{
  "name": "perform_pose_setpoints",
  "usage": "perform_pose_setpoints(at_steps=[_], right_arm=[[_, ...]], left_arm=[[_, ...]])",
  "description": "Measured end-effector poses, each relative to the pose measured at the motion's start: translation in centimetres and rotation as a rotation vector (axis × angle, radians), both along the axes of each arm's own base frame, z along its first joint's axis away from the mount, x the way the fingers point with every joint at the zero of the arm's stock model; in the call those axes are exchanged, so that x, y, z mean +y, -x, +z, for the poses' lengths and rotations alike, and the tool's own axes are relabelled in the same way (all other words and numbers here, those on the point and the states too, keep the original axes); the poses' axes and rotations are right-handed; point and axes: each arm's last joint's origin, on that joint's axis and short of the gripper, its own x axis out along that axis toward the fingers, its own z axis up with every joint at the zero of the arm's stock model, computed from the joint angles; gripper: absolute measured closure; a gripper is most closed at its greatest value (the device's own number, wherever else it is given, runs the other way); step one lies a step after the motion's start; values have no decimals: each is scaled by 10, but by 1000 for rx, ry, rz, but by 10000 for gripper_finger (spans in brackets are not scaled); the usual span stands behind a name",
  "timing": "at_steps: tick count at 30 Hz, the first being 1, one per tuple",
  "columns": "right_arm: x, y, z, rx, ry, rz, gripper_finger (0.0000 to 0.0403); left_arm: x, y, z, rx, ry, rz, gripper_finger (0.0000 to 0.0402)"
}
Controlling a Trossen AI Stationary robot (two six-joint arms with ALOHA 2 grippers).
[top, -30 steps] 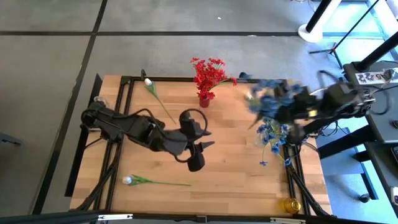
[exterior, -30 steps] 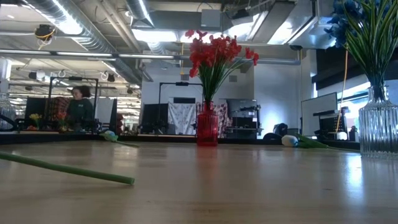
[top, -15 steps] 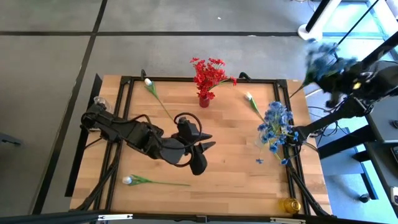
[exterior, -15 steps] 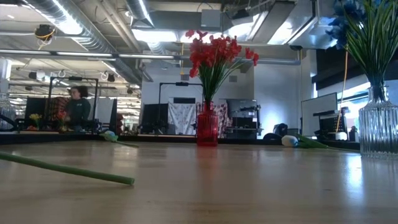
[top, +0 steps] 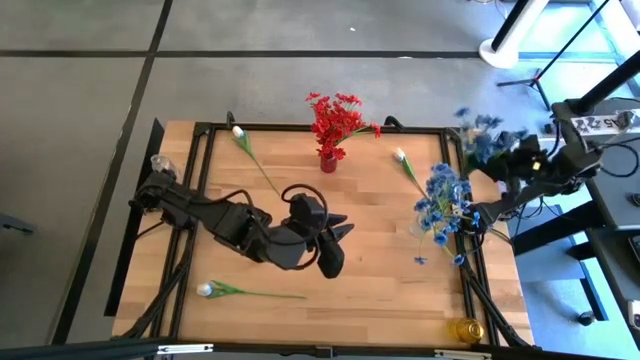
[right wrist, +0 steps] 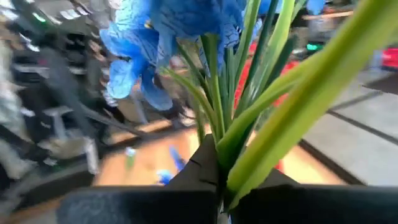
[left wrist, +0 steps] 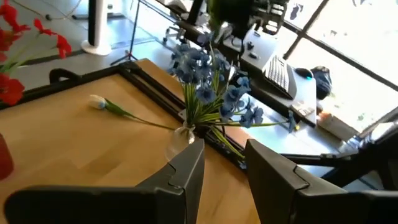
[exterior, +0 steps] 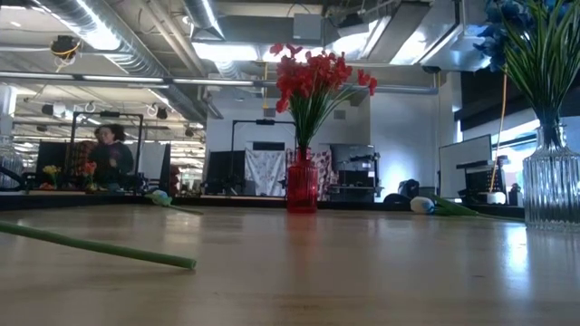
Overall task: Sort flowers into vase by color
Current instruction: Put the blue flowers into the transparent vase
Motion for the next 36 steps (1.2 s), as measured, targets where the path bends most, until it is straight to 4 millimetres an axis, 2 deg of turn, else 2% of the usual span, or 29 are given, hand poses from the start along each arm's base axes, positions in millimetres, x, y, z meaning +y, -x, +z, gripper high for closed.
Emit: perform_pose_setpoints(at_steps=[4,10,17,27,32,36], right_arm=[[2,0,-25,-50,-30,71,399],[7,-6,-50,-35,-69,131,400],[13,-17,-62,-27,-68,158,400],[14,-22,-62,-66,3,152,400],[22,-31,-73,-48,37,256,400],[25,-37,-82,-19,45,271,400]], left_arm=[[-3,1,0,-24,20,37,289],[-1,1,0,-42,35,73,289],[5,-1,0,-44,31,98,289],[5,-1,0,-40,31,99,289],[5,-1,0,-40,31,100,289],[5,-1,0,-42,33,100,289]])
